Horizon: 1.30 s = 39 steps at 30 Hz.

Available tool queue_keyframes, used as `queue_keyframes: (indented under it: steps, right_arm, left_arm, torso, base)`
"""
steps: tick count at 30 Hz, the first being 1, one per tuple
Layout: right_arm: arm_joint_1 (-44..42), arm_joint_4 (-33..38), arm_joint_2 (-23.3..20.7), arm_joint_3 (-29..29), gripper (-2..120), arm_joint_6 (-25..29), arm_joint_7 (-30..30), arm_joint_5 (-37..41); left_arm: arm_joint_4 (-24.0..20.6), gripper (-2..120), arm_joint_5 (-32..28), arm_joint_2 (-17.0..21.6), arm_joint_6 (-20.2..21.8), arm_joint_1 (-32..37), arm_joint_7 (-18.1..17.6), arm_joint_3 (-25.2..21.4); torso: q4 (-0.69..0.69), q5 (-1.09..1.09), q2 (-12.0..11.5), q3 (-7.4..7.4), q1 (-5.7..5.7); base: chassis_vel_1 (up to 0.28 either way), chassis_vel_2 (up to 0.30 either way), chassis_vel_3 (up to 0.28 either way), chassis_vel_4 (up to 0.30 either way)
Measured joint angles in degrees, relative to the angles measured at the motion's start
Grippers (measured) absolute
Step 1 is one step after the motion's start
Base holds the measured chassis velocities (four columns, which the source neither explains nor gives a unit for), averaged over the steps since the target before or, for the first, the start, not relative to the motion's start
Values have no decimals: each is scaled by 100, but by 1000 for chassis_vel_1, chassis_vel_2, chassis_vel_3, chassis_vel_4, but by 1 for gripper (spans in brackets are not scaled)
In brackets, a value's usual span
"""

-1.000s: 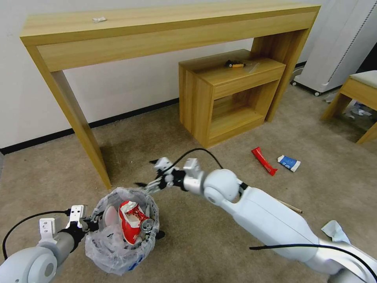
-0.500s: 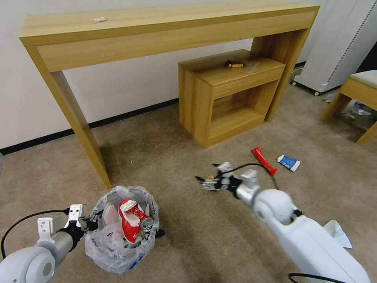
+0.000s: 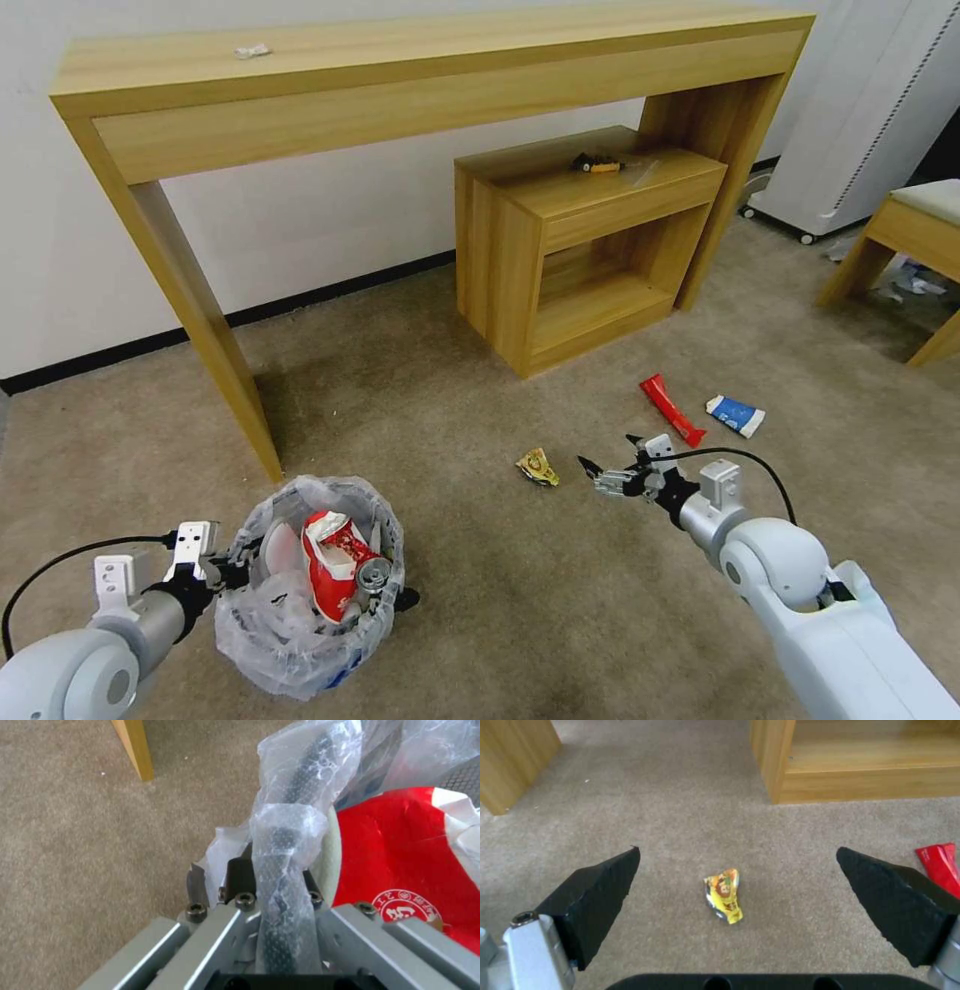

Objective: Pick up the trash bin and place the garbage on the floor into it.

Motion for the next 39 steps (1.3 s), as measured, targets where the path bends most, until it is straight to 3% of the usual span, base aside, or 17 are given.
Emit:
queue_keyframes:
  steps: [14,24,30,39]
  right_arm:
    - [31,-373,172,-162,100,70,5,-255]
    - [596,-1810,300,-944,100,305,-59,-673]
    - [1110,-2802,724,-1676,100,339,-174,-960]
    - [1418,-3454,1054,-1924,100,226,-155,-1290]
  left_arm:
    - [-49,0,21,-12,0,65,0,-2]
    - [-94,0,55,-23,-1,90,-5,15]
    - [-145,0,83,-25,0,153,-13,16]
    - [-196,0,88,-24,0,169,-33,19]
  torso:
    - [0,-2,0,2,2]
    - [0,1,0,2,3]
    - [0,-1,0,1,1]
    - [0,-2,0,1,1]
  base:
    - [-195,195,182,-184]
    - [-113,104,100,-101]
    - [0,0,0,0]
    - [0,0,0,0]
